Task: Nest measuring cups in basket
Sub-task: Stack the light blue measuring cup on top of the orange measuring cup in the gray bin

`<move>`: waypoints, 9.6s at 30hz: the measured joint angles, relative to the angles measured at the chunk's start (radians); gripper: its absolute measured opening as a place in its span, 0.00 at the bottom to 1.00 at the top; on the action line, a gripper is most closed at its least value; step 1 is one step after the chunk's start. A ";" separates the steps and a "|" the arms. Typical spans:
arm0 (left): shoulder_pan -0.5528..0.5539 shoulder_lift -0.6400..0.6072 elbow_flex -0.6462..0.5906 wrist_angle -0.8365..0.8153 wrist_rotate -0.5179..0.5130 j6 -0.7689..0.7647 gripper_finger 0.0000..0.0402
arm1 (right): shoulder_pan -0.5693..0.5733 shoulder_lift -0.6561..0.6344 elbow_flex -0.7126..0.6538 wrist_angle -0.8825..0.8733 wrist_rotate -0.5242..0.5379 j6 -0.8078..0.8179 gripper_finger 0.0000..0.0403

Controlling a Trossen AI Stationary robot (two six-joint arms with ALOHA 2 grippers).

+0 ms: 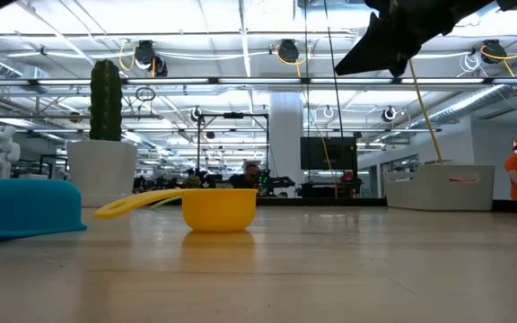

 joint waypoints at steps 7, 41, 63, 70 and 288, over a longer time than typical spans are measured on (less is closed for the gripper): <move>-0.032 0.000 0.000 -0.001 -0.089 0.046 0.30 | 0.000 0.000 -0.010 0.007 0.000 0.066 0.00; -0.073 0.102 -0.056 -0.197 -0.238 -0.099 0.49 | 0.000 0.000 -0.043 0.007 0.002 0.018 0.00; -0.075 0.097 -0.207 -0.131 -0.307 -0.180 0.49 | -0.001 0.000 -0.043 0.007 0.002 0.029 0.00; -0.072 0.097 -0.231 -0.131 -0.317 -0.176 0.44 | 0.000 0.000 -0.043 0.007 0.002 0.029 0.00; 0.776 -0.533 -0.600 1.244 0.408 0.931 0.04 | -0.023 0.157 0.017 0.918 -0.369 -0.379 0.04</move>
